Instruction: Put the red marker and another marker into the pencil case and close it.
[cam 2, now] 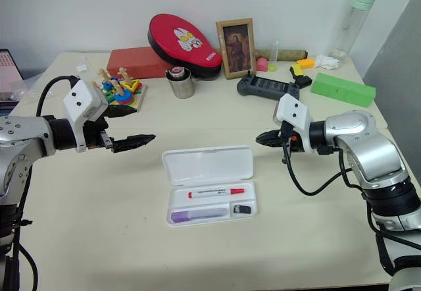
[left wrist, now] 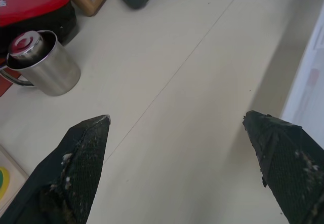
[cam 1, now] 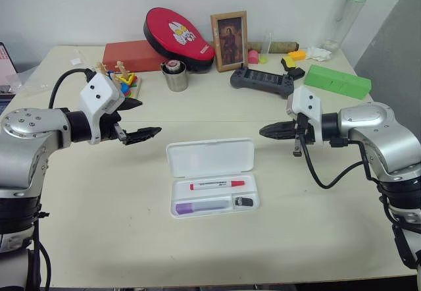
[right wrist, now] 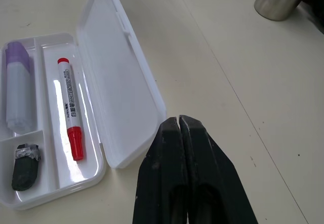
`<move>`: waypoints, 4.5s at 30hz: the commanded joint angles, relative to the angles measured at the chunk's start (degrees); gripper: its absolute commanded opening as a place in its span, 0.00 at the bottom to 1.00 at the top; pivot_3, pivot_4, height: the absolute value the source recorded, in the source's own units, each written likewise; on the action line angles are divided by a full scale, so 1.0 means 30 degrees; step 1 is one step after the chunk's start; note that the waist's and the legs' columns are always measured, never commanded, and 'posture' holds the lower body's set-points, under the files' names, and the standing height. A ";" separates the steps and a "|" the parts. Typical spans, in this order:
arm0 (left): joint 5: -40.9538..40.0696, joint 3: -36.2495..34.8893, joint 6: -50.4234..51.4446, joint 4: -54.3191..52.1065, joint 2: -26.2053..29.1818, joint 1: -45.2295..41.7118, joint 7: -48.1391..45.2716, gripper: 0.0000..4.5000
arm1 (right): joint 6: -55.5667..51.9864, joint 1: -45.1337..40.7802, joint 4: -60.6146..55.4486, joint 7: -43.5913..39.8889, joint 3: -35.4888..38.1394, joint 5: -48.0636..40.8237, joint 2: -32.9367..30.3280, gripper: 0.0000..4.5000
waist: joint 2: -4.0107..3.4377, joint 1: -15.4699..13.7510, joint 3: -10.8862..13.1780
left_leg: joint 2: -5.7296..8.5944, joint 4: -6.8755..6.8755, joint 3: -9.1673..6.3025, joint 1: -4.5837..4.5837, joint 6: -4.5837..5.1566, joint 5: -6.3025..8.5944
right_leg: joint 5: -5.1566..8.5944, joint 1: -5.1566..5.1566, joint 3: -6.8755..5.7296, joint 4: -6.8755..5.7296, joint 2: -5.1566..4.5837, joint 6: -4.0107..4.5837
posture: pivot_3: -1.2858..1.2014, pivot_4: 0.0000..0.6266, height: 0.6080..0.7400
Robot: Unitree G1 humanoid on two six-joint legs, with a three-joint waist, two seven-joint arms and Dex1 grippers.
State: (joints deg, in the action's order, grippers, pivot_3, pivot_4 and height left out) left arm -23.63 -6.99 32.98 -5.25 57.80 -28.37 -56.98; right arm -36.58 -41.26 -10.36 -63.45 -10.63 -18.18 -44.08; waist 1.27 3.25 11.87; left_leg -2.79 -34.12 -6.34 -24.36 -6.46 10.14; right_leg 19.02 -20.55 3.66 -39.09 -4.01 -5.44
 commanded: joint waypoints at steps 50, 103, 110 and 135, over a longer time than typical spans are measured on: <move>0.3954 0.5992 -0.4201 0.7449 -0.3413 -0.6507 -0.8379 0.28 | -0.0650 0.0705 -0.2422 -0.0290 0.1089 -0.1183 -0.1245 0.00 | 0.0000 0.0019 0.0000 | 0.0001 0.0002 0.0000 -0.0003 0.0000 -0.0001 | 0.0000 -0.0004 -0.0005 0.0000 0.0000 0.0000 | 0.52 0.24 1.00; -0.0445 0.5111 0.2217 -0.5473 -0.2949 0.0440 -0.6125 0.28 | 0.0672 0.1084 -0.1708 -0.1581 0.1364 -0.1320 -0.2873 0.00 | 0.0000 -0.0006 0.0000 | 0.0000 -0.0012 -0.0003 -0.0003 0.0001 -0.0001 | 0.0001 0.0010 -0.0001 0.0002 0.0000 -0.0001 | 0.52 0.24 1.00; 0.0168 0.5706 0.1594 -0.4796 -0.3030 0.1945 -0.5295 0.28 | 0.0631 0.1152 -0.1661 -0.1512 0.1391 -0.1174 -0.2731 0.00 | 0.0000 -0.0010 -0.0001 | 0.0000 -0.0019 -0.0003 0.0002 0.0002 0.0000 | 0.0000 0.0016 0.0003 0.0001 0.0000 0.0000 | 0.52 0.24 1.00; 0.3483 0.8987 -0.3032 -0.4166 -0.3580 0.3575 -0.4484 0.28 | 0.0224 0.1170 -0.1900 -0.1459 0.1449 -0.1235 -0.2904 0.00 | -0.0006 -0.0124 -0.0006 | 0.0001 -0.0029 -0.0004 0.0009 0.0001 0.0000 | -0.0001 0.0032 0.0001 0.0007 -0.0001 0.0000 | 0.52 0.24 1.00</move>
State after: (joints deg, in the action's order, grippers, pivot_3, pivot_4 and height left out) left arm -16.47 17.50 25.42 -18.77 45.77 -19.01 -69.58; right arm -35.86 -36.89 -14.73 -67.74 -7.63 -21.51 -52.20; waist 1.25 2.88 11.86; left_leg -2.78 -34.20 -6.35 -24.30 -6.45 10.14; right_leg 19.01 -20.41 3.66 -39.06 -4.01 -5.44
